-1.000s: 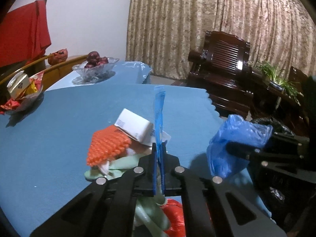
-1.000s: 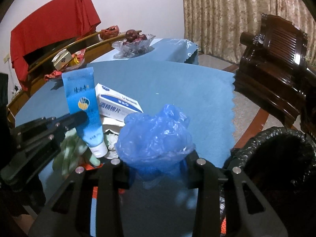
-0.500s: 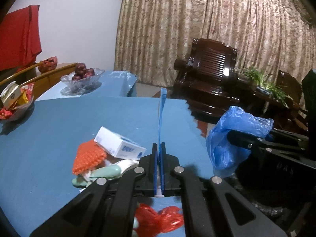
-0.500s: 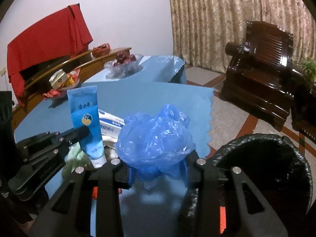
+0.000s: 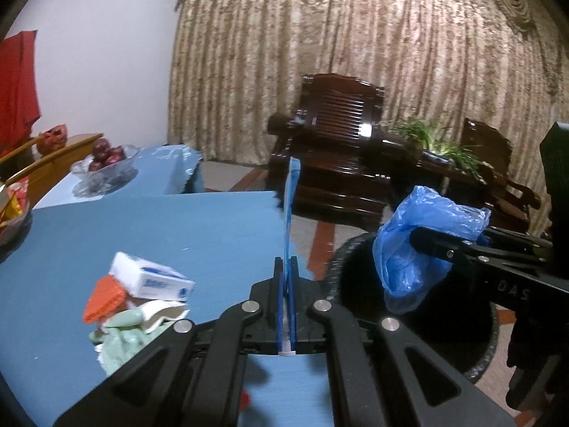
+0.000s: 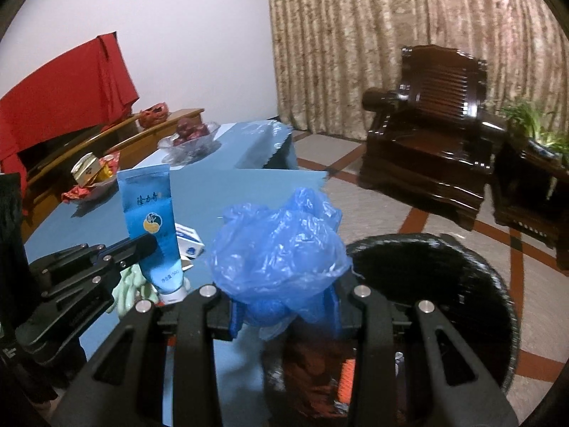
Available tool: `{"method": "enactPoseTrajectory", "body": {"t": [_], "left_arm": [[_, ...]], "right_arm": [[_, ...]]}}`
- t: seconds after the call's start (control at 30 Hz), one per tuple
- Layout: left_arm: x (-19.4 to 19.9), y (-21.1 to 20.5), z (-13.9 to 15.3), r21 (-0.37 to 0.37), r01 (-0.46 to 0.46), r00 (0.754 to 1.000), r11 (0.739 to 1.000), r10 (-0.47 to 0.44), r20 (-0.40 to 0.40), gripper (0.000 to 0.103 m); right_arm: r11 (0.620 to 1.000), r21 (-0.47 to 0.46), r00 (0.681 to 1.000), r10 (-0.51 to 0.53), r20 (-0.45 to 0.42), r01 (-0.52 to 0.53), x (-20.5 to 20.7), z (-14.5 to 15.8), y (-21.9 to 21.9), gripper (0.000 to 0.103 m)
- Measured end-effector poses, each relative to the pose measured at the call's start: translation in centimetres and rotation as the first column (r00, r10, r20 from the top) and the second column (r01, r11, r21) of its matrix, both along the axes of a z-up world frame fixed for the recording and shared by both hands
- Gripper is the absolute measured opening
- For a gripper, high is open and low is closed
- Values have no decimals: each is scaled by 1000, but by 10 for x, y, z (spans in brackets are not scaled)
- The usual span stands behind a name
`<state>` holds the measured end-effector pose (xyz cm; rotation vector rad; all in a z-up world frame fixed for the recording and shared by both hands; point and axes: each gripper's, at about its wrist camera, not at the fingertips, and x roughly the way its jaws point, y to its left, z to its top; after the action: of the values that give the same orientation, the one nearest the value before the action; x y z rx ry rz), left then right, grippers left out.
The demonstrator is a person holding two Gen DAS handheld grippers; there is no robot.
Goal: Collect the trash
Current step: 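Carry both items over the bin and release them inside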
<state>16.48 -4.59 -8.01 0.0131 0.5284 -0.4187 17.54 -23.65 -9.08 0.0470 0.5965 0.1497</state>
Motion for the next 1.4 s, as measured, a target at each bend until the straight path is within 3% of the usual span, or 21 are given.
{"method": "enactPoseTrajectory", "body": {"t": [0.43,0.73,1.23,1.4], "left_arm": [[-5,-78,0,-20,164,986,986,-164,-18,2],[-2,-128,-14,-14,251,967,968,-251,-49,2],[7,-136,-39,-9,269,955,963,-268,-129,2],[6,-135,-40,-8,271,954,963,-270,-134,3]], "right_arm": [[984,-43,984,-174,-35,172,-45,-16,-77,34],[970,-30,967,-241,-82,240,-53,-41,-109,34],[964,-44,954,-265,-140,262,-59,-66,-112,37],[961,-46,950,-276,-145,273,-57,-65,-116,44]]}}
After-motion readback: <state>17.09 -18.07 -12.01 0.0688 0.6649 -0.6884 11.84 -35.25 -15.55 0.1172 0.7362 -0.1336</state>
